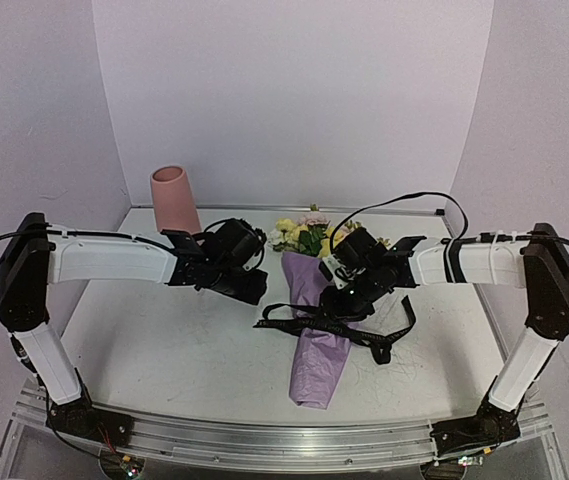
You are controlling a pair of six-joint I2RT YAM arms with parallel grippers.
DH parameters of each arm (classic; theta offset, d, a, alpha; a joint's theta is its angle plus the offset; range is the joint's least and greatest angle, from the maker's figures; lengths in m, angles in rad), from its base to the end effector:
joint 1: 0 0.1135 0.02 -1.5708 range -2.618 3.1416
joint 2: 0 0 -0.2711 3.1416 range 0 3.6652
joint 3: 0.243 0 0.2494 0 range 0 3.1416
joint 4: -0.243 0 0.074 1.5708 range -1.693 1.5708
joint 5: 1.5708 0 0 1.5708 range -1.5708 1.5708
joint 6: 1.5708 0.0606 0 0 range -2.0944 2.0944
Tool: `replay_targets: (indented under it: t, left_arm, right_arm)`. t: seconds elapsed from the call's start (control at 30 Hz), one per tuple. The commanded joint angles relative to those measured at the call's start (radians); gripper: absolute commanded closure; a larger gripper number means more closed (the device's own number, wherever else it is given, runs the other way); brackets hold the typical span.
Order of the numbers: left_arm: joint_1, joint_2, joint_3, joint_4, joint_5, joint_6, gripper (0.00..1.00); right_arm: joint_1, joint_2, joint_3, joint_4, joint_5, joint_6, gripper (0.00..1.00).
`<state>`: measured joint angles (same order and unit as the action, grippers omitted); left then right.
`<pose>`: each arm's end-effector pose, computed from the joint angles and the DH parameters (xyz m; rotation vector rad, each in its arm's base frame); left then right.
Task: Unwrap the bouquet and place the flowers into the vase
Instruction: Untie the ribbon from the wrapping paper.
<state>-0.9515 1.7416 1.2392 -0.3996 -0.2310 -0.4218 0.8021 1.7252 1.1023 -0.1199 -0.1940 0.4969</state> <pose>0.2374 -0.3092 0.2123 0.5493 2.4049 -0.3218 0.2639 0.2896 0.1986 -0.4782 2.4170 0.8449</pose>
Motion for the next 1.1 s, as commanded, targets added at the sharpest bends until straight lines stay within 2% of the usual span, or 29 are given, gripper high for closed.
replay_targets:
  t: [0.0, 0.2, 0.37, 0.6, 0.67, 0.87, 1.07]
  left_arm:
    - [0.009, -0.05, 0.009, 0.018, -0.006, 0.018, 0.5]
    - [0.011, -0.053, 0.015, 0.015, 0.006, 0.014, 0.5]
    - [0.013, -0.066, 0.03, -0.003, 0.003, 0.024, 0.5]
    - [0.019, -0.1, 0.007, -0.022, -0.01, 0.008, 0.5]
    - [0.019, -0.111, -0.011, -0.021, -0.01, -0.007, 0.5]
    - [0.019, -0.134, -0.059, -0.022, 0.006, -0.067, 0.5]
    - [0.017, -0.132, -0.071, -0.02, 0.018, -0.125, 0.51]
  right_arm:
    - [0.007, 0.01, -0.005, -0.041, 0.003, 0.01, 0.6]
    - [0.009, 0.033, 0.007, -0.048, 0.018, 0.032, 0.61]
    - [0.011, 0.066, 0.046, -0.087, 0.061, 0.045, 0.67]
    - [0.015, 0.067, 0.063, -0.103, 0.05, 0.031, 0.95]
    - [0.014, 0.046, 0.057, -0.107, 0.058, 0.026, 0.98]
    - [0.014, -0.052, 0.021, -0.13, 0.109, 0.021, 0.98]
    - [0.014, -0.157, -0.026, -0.157, 0.148, 0.016, 0.91]
